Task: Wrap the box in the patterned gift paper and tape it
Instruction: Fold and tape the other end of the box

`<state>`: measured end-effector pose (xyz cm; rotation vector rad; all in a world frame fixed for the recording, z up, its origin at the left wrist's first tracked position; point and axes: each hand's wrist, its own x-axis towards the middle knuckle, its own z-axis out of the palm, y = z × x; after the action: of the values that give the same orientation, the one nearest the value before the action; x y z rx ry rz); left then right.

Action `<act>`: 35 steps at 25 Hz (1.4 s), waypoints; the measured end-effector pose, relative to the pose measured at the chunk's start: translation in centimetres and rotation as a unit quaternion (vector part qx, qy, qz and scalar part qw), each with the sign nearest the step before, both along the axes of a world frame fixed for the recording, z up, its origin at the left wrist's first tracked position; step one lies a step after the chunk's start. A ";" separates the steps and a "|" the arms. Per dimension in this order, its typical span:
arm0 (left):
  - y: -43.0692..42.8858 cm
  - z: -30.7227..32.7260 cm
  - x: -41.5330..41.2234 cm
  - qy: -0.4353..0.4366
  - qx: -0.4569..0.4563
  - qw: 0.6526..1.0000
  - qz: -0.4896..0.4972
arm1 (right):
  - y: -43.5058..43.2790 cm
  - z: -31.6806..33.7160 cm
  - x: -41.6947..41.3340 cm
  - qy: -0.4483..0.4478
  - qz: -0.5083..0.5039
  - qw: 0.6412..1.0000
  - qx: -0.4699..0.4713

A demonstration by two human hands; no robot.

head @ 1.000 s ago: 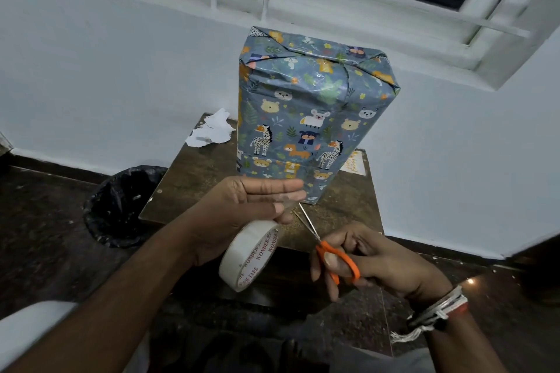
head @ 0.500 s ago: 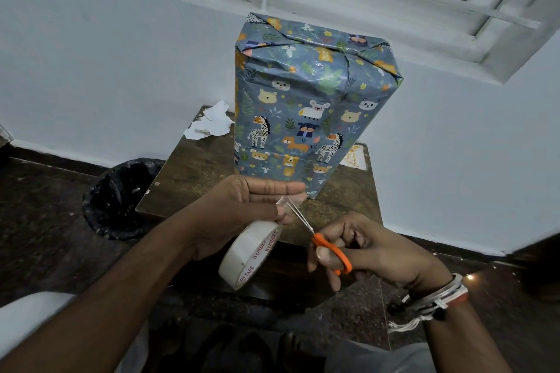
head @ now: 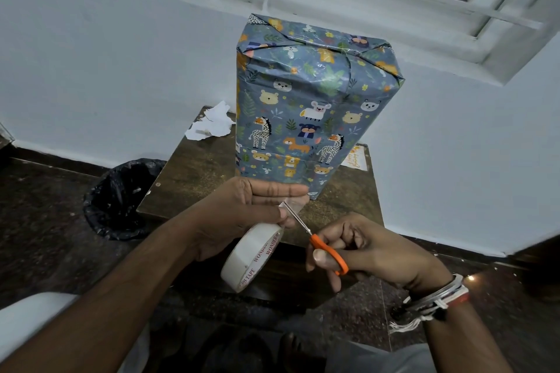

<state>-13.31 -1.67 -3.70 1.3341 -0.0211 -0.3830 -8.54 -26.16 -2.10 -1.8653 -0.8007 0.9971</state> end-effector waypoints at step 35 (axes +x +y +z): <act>0.4 -0.3 0.1 -0.010 0.021 0.999 -0.039 | -0.5 0.1 0.3 0.002 0.005 1.000 0.002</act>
<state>-13.22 -1.31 -4.00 1.3806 -0.0823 -0.4376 -8.28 -26.63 -2.02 -1.8563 -0.8098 1.0047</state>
